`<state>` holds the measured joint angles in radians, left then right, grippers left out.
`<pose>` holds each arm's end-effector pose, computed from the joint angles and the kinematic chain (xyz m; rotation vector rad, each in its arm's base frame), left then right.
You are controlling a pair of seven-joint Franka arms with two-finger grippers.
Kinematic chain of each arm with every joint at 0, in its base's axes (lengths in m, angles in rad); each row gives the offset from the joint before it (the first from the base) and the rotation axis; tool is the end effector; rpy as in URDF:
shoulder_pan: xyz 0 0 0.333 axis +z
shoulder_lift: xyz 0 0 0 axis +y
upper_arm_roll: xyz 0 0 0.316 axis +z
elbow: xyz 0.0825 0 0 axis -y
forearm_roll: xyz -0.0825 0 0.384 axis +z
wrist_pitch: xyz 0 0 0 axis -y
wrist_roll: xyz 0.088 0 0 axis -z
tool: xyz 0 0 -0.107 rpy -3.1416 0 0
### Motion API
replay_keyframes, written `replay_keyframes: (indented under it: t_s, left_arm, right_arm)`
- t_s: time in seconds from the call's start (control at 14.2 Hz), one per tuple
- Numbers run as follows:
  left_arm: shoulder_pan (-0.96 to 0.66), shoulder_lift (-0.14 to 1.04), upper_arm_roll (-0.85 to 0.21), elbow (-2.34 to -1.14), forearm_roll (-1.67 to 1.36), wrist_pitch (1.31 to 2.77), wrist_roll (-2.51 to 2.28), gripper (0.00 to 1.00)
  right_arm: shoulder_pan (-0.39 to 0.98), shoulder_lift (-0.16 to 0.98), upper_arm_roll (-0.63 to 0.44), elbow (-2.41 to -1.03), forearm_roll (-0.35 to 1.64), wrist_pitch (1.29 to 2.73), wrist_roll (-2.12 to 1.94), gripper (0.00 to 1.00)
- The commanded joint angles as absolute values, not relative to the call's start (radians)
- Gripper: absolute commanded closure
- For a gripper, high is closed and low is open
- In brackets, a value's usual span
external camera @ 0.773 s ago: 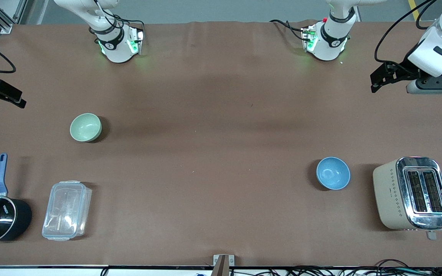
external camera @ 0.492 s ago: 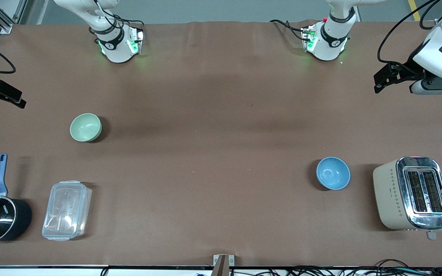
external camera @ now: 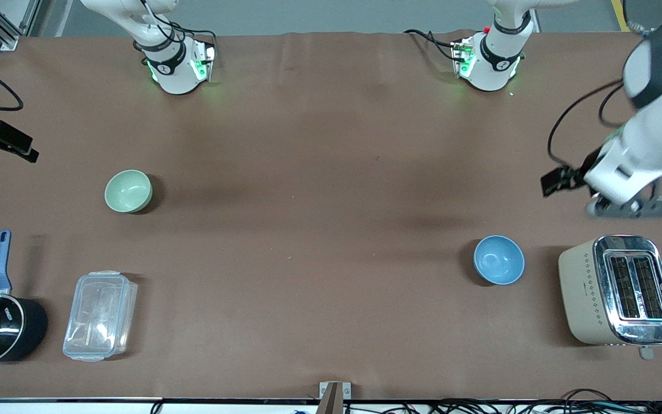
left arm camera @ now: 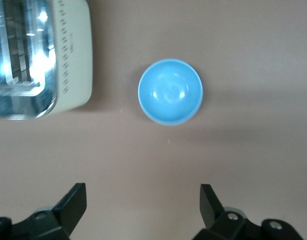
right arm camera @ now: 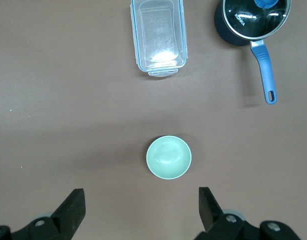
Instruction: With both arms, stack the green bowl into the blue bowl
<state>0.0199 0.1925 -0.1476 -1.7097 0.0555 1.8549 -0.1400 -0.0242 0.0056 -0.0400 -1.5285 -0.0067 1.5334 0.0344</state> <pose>0.6102 -0.0684 0.4706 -3.1104 0.0037 0.0643 0.5517 -0.0361 0.6380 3.1308 -0.1549 -0.0013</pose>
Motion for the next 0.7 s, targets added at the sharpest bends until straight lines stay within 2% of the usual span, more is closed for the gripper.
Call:
replay_keyframes:
  t_s: [0.0,0.28,0.35,0.49,0.63]
  left_arm:
    - [0.034,0.299,-0.150,-1.723,0.080,1.969,-0.211,0.00]
    - [0.049,0.444,-0.150,-1.723,0.081,2.121,-0.233,0.00]
    - [0.055,0.477,-0.150,-1.724,0.081,2.167,-0.233,0.00]
    - [0.057,0.524,-0.150,-1.724,0.083,2.213,-0.233,0.00]
    - [0.057,0.555,-0.147,-1.724,0.095,2.243,-0.233,0.06]
  right_arm:
    - [-0.032,-0.015,-0.035,-1.557,0.008,1.545,0.032,0.01]
    - [-0.043,0.041,-0.080,-1.586,0.011,1.551,-0.029,0.03]
    - [-0.044,0.064,-0.096,-1.621,0.020,1.595,-0.038,0.00]
    - [-0.044,0.064,-0.132,-1.734,0.021,1.702,-0.134,0.00]
    - [-0.048,0.066,-0.179,-1.868,0.061,1.840,-0.199,0.00]
